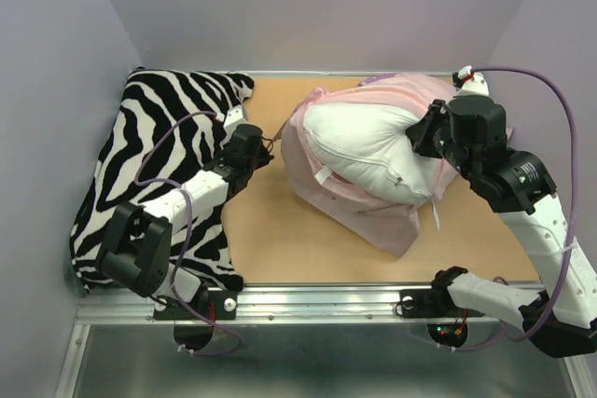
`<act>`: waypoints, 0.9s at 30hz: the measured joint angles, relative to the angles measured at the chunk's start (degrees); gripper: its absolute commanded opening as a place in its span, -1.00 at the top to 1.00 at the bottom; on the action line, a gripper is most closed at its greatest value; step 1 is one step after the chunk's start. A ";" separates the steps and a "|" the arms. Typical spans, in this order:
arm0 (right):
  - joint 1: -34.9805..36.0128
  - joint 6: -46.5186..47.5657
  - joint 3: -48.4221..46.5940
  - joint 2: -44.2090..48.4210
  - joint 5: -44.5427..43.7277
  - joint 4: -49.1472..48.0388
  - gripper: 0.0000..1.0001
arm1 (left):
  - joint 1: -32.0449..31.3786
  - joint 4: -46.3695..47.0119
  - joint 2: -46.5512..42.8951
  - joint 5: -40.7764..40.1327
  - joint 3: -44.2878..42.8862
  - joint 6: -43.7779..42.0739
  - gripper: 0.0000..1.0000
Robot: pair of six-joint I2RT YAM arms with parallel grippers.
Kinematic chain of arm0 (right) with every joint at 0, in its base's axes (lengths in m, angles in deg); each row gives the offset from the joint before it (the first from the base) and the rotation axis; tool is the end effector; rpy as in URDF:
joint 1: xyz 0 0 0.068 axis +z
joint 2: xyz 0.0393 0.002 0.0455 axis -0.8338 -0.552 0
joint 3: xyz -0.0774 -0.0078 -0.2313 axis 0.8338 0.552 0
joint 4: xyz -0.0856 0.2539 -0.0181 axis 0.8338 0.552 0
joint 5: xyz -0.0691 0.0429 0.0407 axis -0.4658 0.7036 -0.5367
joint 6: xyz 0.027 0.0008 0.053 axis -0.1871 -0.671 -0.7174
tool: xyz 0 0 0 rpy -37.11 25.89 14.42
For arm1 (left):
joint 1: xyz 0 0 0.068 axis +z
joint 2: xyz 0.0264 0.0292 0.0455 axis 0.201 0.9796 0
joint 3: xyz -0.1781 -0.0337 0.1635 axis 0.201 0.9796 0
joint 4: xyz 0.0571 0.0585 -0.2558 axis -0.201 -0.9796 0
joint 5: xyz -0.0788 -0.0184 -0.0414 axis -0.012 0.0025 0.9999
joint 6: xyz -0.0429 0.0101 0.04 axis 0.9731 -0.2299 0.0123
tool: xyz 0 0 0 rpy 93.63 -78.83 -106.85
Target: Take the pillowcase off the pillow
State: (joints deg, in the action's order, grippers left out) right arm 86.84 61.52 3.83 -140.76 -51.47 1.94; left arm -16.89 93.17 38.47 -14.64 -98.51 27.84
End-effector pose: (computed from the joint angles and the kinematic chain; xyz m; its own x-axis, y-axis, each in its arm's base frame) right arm 0.1865 0.0920 0.4335 -0.4092 0.2673 -0.8724 -0.0224 0.9529 0.3024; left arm 0.3030 -0.1505 0.2054 -0.4487 -0.4431 -0.7761 -0.0598 0.8813 -0.4687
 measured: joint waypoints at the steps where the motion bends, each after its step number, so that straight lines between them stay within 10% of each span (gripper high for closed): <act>1: 0.00 0.00 0.00 -0.02 0.00 0.04 0.99 | 0.00 0.70 -0.48 0.57 0.52 -0.11 0.87; 6: 0.00 0.02 0.00 -0.04 0.26 0.59 0.99 | -0.02 2.10 -8.02 6.10 1.88 -1.86 -0.06; 15: 0.00 -0.04 0.00 -1.29 2.36 0.68 0.99 | -3.80 1.84 -27.85 9.81 2.67 -1.88 -0.18; 27: 0.00 -0.28 0.00 -1.92 3.50 0.57 0.99 | -14.93 -1.92 -23.34 6.38 -1.40 -0.07 -0.04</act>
State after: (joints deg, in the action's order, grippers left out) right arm 86.84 61.24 3.83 -142.68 -47.97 2.51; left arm -31.82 91.25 15.13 -8.26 -99.91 27.77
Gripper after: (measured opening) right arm 0.079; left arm 0.592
